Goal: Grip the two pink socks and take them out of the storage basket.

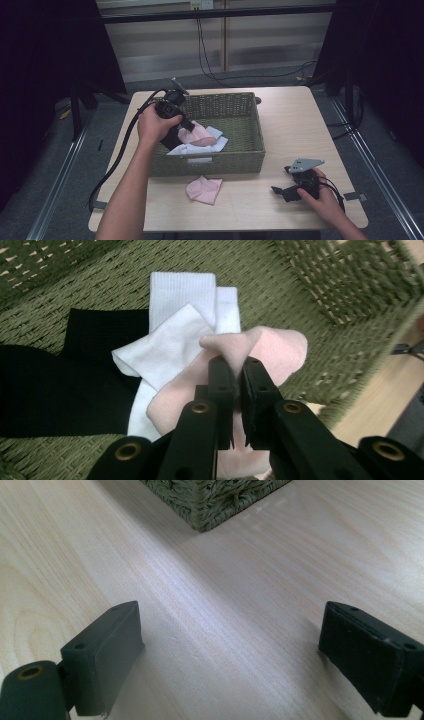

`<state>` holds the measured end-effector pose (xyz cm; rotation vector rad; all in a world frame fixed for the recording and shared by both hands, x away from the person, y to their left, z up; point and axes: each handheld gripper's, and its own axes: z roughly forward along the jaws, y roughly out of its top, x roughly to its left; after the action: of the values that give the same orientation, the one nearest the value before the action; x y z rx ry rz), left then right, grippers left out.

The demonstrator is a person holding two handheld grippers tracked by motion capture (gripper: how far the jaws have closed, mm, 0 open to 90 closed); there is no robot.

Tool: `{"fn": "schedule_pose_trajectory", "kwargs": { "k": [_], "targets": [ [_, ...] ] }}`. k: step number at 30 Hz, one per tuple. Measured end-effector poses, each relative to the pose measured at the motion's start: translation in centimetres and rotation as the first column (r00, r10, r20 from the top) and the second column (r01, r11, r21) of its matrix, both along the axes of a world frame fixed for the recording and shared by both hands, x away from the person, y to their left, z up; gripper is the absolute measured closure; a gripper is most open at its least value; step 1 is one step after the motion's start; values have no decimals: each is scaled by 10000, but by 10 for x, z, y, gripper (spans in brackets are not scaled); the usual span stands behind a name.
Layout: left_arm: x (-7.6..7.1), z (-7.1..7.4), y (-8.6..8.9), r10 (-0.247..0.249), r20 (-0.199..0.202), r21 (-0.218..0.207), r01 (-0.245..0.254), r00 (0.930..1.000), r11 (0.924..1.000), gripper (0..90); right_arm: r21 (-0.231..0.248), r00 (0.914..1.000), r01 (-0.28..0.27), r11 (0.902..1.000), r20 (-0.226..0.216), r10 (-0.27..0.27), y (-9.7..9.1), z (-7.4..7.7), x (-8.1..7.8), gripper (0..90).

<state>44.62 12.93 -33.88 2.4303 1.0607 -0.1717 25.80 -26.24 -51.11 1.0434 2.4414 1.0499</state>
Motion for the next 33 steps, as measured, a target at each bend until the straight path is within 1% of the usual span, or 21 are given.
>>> {"fn": "schedule_pose_trajectory", "kwargs": {
  "k": [5, 8, 9, 11, 14, 17, 19, 20, 22, 28, 29, 30, 33],
  "targets": [
    [-4, 11, 1, -33, -22, 36, 33, 10000, 10000, 845, 4, 10000, 7, 10000, -6, -7, 0, 0, 0, 95],
    [-6, 15, 2, -39, -48, -84, 39, 10000, 10000, 845, 2, 10000, 4, 10000, -3, -4, 0, 0, 0, 95],
    [-7, 16, 2, 0, -19, -154, 0, 10000, 9999, 845, 7, 10000, 9, 10000, -7, -9, 0, 0, 0, 95],
    [-9, 19, 4, -38, 39, -111, 39, 10000, 9999, 845, -2, 10000, -8, 10000, 10, 8, 0, 0, 0, 96],
    [-12, 22, 6, -16, 123, -199, 18, 9999, 9998, 844, 5, 10000, 6, 10000, -6, -6, 0, 0, 0, 95],
    [-15, 27, 7, -104, 102, -161, 106, 9999, 9998, 844, 5, 10000, 4, 10000, -2, -4, 0, 0, 0, 95],
    [-17, 29, 7, -70, 94, -305, 73, 9999, 9995, 844, 2, 10000, 4, 10000, -1, -4, 0, 0, 0, 95],
    [-18, 30, 7, -140, 86, -332, 143, 9999, 9993, 844, 0, 10000, -9, 10000, 9, 9, 0, 0, 0, 95],
    [-20, 31, 7, -77, 80, -497, 80, 9999, 9987, 844, 0, 10000, -8, 10000, 9, 8, 0, 0, 0, 95],
    [-26, 31, 4, -340, -19, -389, 339, 9994, 9987, 844, 6, 10000, 6, 10000, -5, -6, 0, 0, 0, 95],
    [-28, 32, 3, -351, -25, -450, 349, 9994, 9984, 844, 5, 10000, 2, 10000, 1, -2, 0, 0, 0, 95],
    [-29, 33, 3, -465, -43, -477, 463, 9989, 9978, 844, 6, 10000, 8, 10000, -7, -8, 0, 0, 0, 95],
    [-34, 37, 3, -521, 30, -561, 522, 9986, 9971, 844, 5, 10000, 2, 10000, 2, -2, 0, 0, 0, 95]
  ]
}}
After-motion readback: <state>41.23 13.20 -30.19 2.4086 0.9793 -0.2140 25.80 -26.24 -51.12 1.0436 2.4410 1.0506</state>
